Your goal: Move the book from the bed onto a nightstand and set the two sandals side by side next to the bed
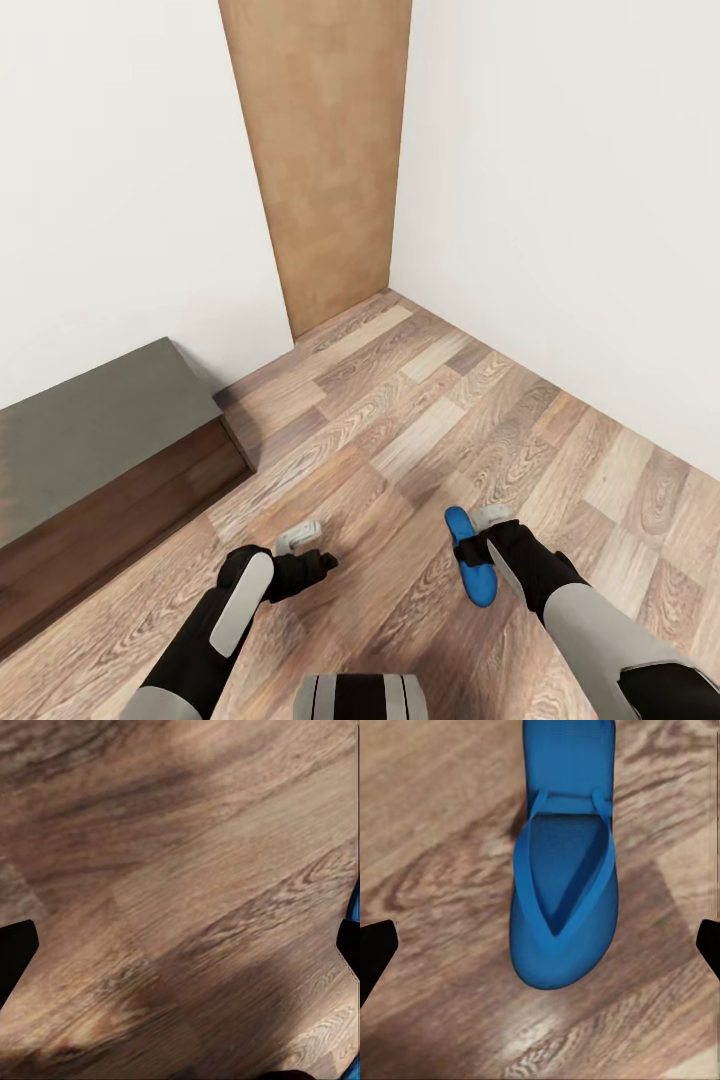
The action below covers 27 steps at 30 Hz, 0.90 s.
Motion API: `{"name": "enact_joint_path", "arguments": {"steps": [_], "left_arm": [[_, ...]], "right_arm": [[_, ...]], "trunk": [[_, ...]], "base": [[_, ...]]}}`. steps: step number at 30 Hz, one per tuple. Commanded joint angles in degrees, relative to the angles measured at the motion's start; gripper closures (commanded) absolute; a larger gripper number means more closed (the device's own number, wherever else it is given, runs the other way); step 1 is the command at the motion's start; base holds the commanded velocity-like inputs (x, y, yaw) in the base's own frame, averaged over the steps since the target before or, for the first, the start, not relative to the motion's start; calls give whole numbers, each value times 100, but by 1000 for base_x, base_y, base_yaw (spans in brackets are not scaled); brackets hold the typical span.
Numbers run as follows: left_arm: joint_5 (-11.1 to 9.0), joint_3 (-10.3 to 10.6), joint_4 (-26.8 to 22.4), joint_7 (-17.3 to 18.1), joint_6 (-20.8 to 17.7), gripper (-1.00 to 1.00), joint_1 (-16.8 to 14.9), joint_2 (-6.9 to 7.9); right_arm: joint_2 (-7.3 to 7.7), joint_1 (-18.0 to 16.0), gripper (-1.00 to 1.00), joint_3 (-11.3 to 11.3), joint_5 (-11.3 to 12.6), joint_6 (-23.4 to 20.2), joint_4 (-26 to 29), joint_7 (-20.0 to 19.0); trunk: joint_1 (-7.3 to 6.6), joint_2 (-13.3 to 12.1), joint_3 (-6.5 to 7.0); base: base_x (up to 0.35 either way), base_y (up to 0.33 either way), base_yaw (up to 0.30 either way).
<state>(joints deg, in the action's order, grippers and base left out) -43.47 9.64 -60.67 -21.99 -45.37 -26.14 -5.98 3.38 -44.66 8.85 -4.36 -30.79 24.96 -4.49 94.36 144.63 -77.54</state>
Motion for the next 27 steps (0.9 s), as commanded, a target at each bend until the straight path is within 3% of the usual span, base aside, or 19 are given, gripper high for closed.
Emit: {"name": "enact_joint_path", "arguments": {"steps": [1, 10, 27], "left_arm": [[-60, 8, -7, -56, -6, -100, 5, 2], [-88, 0, -10, -39, -9, -100, 27, 3], [-113, -65, -24, -59, -25, -100, 23, -9]], "right_arm": [[5, 0, -100, 20, -48, -33, 11, -39], [5, -4, -100, 20, -48, -32, 16, -39], [5, -1, -100, 19, -48, -51, 11, -37]], "trunk": [[2, 2, -4], [2, 2, -4], [46, 24, -381]], "base": [[283, 0, 0], [172, 0, 0], [13, 0, 0]]}}
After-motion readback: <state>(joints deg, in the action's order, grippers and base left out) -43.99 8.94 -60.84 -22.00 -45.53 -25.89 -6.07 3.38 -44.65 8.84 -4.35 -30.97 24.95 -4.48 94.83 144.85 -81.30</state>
